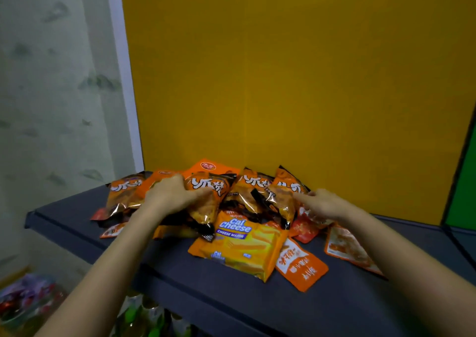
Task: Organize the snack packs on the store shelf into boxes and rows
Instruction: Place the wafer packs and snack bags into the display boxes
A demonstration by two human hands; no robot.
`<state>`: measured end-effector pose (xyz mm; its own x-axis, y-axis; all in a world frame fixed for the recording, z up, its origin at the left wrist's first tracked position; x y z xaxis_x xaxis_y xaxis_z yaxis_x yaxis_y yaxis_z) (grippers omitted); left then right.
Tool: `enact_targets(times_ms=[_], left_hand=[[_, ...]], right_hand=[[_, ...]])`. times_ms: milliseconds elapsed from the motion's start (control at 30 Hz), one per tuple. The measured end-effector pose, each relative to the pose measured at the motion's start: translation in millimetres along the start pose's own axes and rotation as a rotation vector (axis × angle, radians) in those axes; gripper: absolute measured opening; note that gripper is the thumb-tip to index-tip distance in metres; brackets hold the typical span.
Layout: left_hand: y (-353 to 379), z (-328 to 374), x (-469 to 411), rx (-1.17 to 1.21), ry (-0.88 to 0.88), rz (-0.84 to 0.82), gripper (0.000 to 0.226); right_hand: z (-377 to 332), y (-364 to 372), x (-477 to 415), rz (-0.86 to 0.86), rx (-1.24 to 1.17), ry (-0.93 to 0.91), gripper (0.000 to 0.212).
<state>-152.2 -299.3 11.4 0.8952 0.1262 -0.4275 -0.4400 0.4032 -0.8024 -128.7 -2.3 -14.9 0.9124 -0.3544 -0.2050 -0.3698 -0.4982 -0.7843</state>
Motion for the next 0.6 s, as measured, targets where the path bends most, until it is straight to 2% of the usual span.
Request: enact_targets(times_ms=[100, 200, 233, 333, 367, 467, 600], left_hand=[[12.5, -3.7, -16.1, 0.199, -0.007, -0.178, 0.06], [21.5, -8.9, -29.0, 0.354, -0.01, -0.289, 0.083], [25.3, -11.6, -33.1, 0.4, -0.017, -0.325, 0.082], [30.8, -13.7, -36.9, 0.501, -0.019, -0.403, 0.047], [31.6, -13.7, -37.8, 0.531, -0.018, -0.411, 0.046], [33.8, -17.6, -41.0, 0.547, -0.074, -0.415, 0.076], [35.9, -18.9, -40.5, 0.661, -0.129, -0.43, 0.087]], right_hand=[[-10.0, 14.4, -4.5, -0.014, -0.077, 0.1, 0.059], [-15.0, 23.9, -10.1, 0.008, -0.195, 0.217, 0.066], [-16.2, 27.3, -12.1, 0.016, -0.246, 0.256, 0.063], [-19.3, 33.7, -13.2, 0.04, -0.359, 0.341, 0.047], [-19.1, 35.3, -13.4, 0.047, -0.381, 0.363, 0.044], [-23.0, 36.9, -10.9, 0.064, -0.473, 0.406, 0.033], [-23.9, 42.4, -11.6, 0.105, -0.579, 0.46, 0.028]])
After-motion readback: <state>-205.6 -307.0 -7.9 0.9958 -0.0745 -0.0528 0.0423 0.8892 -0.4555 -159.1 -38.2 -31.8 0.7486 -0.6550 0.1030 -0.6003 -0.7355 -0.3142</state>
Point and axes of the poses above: each hand's wrist, its own x-axis away from the middle knuckle, its own y-axis out of the palm, z = x × y, the point moved 3 cm from there along -x, towards the middle knuckle, and after that the axes turned 15 degrees about z, right-handed, at the moved point
